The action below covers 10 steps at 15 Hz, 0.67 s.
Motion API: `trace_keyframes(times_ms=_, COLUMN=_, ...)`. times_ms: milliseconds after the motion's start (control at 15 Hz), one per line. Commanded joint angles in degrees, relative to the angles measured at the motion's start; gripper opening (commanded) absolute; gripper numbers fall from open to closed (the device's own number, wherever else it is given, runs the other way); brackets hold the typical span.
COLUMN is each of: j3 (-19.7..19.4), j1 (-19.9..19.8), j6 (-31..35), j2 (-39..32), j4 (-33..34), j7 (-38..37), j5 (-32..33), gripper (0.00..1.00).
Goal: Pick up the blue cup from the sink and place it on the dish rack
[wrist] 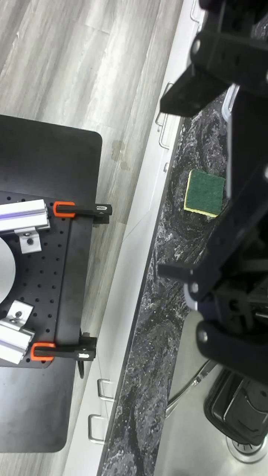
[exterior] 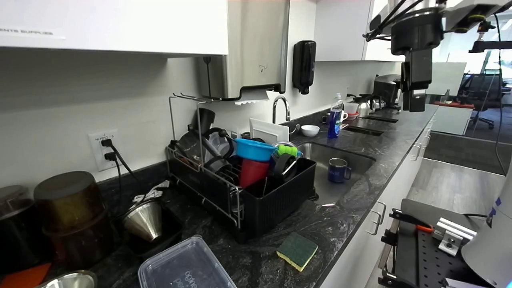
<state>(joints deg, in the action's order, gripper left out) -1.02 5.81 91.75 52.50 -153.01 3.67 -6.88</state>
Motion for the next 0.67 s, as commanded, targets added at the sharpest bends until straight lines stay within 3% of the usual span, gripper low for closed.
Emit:
trace_keyframes(times_ms=0, j3=0.58, j1=-0.8, j6=-0.15, j2=-0.05, j4=0.1, j7=0.51, j5=-0.38, gripper=1.0)
trace_keyframes(times_ms=600, j3=-0.51, j1=-1.23, j6=1.18, j2=-0.93, j4=-0.62, j7=1.55, j5=-0.1, gripper=1.0)
